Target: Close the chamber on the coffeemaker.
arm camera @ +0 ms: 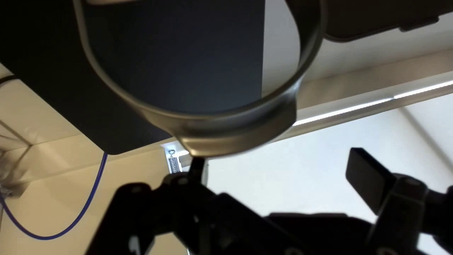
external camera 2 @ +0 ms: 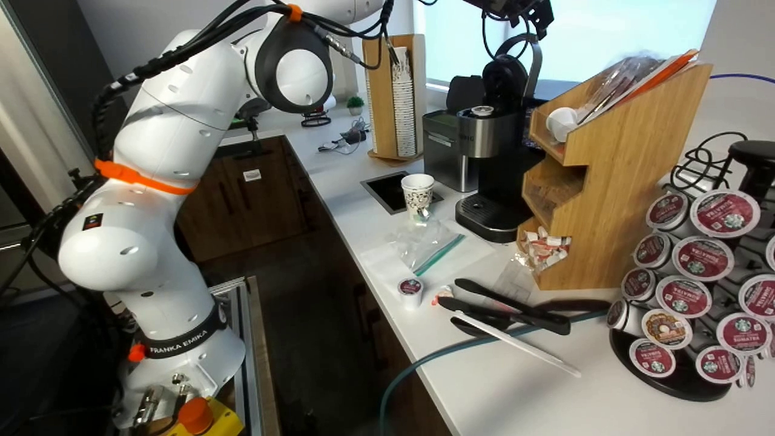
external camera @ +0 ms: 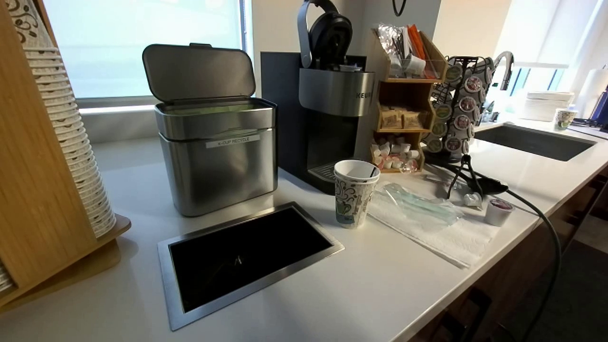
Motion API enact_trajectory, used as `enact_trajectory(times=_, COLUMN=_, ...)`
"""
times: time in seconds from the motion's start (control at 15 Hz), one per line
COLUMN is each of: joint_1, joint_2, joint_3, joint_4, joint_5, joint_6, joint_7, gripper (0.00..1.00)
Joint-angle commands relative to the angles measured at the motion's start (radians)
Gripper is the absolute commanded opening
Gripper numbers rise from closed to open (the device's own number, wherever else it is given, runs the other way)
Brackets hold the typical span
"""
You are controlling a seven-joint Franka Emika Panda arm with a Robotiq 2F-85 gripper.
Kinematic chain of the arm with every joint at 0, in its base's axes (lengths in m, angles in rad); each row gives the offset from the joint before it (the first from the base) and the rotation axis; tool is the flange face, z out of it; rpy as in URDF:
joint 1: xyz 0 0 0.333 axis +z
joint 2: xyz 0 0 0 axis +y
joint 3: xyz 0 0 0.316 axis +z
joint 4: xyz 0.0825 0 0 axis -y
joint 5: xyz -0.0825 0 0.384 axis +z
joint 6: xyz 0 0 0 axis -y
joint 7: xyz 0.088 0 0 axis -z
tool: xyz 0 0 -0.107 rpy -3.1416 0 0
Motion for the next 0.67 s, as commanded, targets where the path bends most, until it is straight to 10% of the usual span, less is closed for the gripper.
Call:
enact_trajectory(times=0.0, joint_1=-0.002, joint_2=-0.015, joint_3=0.015, joint_4=0.025, joint_5=0.013, joint_6=-0.125, joint_7=0.002, gripper=1.00)
enact_trajectory(times=0.6, joint_1=-0.018, joint_2=-0.075, joint_3=0.106, joint_4=-0.006, joint_5=0.080, joint_6=-0.399, joint_7=-0.004, gripper=1.00)
